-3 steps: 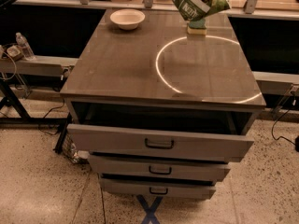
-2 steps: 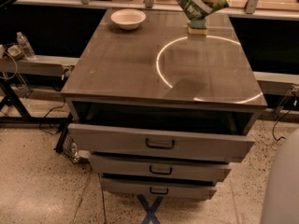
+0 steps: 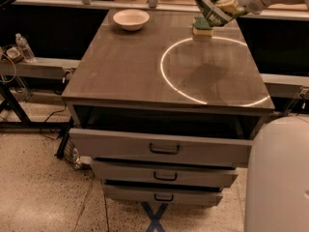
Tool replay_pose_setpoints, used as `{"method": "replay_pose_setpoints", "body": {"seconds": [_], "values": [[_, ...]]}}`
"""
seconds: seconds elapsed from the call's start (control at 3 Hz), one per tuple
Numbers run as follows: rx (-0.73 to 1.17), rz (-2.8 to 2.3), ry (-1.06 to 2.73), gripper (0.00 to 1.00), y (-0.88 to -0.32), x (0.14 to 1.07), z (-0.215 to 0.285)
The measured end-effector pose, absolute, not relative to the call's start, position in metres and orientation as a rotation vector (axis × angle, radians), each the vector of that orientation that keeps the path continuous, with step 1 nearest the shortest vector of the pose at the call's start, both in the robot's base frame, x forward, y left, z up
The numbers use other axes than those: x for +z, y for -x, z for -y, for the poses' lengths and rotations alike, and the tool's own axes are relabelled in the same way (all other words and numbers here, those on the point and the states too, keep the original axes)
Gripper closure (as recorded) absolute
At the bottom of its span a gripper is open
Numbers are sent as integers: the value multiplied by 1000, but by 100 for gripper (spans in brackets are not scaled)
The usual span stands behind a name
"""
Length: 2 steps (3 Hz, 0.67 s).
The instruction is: Move green jalapeno chip bag near sponge
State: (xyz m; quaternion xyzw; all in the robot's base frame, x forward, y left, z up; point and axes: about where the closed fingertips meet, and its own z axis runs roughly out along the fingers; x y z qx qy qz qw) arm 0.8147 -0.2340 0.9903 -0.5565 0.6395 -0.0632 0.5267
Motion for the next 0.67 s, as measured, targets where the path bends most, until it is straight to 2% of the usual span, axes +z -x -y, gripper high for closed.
{"method": "replay_pose_setpoints", "body": {"seconds": [0.33,0.67], "values": [[-221,-1561,1358,100,-829,961,262],[-273,-1612,1410,87,-835,931,282]]}}
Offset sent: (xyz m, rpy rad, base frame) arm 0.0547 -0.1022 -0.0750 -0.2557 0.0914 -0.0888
